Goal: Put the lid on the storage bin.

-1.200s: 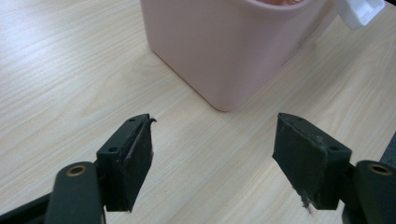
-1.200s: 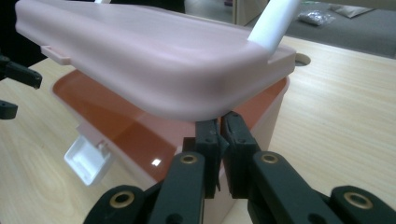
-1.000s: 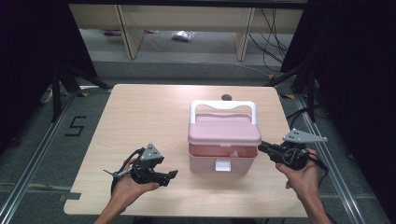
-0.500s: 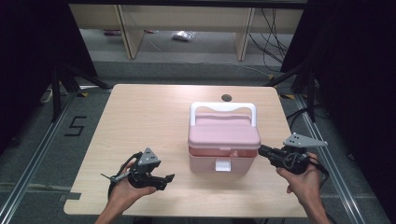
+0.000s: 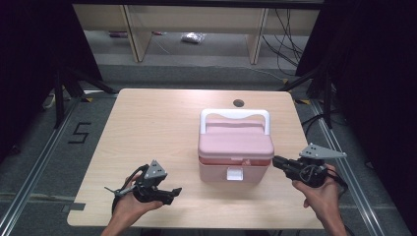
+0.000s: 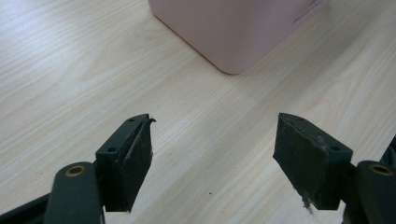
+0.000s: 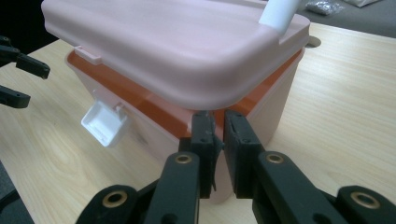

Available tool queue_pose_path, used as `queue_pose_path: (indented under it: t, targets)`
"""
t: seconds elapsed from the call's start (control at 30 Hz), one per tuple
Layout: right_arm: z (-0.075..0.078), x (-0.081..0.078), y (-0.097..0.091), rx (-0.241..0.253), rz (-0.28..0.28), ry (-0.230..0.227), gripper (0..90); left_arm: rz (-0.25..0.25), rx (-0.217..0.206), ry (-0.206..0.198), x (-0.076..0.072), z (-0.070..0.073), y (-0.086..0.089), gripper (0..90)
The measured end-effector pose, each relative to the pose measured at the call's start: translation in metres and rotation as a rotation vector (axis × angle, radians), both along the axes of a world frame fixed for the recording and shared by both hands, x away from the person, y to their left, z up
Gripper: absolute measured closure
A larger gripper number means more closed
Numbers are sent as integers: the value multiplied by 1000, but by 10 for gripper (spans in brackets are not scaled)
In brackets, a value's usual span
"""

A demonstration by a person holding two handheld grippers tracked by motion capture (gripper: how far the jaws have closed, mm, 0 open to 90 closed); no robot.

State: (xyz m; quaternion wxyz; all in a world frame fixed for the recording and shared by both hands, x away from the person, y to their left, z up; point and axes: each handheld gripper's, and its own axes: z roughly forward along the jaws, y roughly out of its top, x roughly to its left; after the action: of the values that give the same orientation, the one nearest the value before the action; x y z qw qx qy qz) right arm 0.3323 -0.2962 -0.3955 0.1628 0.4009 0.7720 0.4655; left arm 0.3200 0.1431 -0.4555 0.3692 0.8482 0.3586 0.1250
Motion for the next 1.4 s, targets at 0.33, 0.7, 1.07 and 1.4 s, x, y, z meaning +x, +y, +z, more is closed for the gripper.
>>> queue_pose_path:
  t: [0.33,0.7,1.07,1.4]
  targets:
    - [-3,-3,-1,-28,-1,15,822,-5,5,-10,-4,-1,2,273]
    - [-3,-4,-9,-38,-9,-10,815,1,1,3,-6,-5,2,273]
    - [-11,-8,-11,-65,-47,-46,476,-1,-1,-6,-10,-7,6,266]
    - [-27,-15,-7,-55,-67,-35,321,1,-8,-15,-13,-10,7,261]
